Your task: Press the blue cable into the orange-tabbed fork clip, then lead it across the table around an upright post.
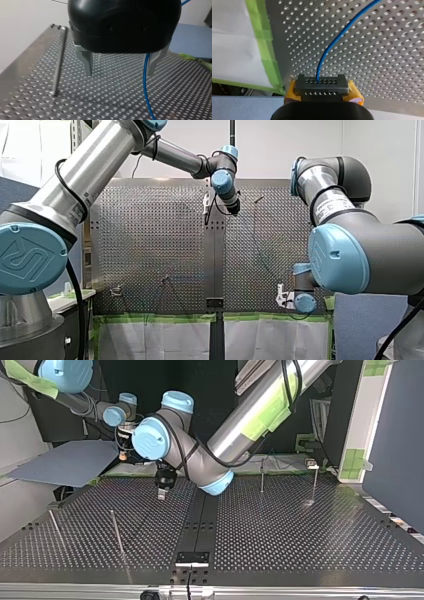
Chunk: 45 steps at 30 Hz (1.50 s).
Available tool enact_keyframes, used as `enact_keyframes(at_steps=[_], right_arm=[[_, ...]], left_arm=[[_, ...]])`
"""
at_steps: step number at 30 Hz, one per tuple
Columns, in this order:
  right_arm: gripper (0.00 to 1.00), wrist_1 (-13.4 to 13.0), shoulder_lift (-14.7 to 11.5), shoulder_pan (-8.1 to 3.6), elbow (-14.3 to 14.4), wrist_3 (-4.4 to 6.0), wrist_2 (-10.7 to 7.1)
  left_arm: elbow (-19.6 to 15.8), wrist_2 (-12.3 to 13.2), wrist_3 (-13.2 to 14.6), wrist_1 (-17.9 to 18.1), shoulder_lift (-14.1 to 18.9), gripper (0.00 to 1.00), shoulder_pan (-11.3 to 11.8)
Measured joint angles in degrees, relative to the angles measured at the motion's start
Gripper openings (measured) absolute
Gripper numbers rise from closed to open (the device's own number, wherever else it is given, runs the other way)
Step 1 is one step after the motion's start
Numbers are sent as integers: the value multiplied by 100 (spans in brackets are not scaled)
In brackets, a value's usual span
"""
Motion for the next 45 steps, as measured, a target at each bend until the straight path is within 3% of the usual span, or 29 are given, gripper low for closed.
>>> enact_keyframes(at_steps=[11,20,24,28,33,45], right_arm=[[0,673,-675,19,9,187,-135],[0,1131,-1176,-62,8,611,-209],[0,1202,-1440,-86,-35,757,-382],[0,1285,-1648,-90,-126,828,-574],[0,1497,-1933,-92,-270,842,-735],[0,1593,-2620,-90,-319,897,-748]], left_arm=[[-639,30,-100,495,1,100,76],[-1100,36,-67,820,0,100,149],[-1150,19,-43,829,1,100,157],[-1158,-11,-38,844,1,100,159],[-1160,-17,-41,861,1,100,162],[-1161,-2,-42,868,0,100,179]])
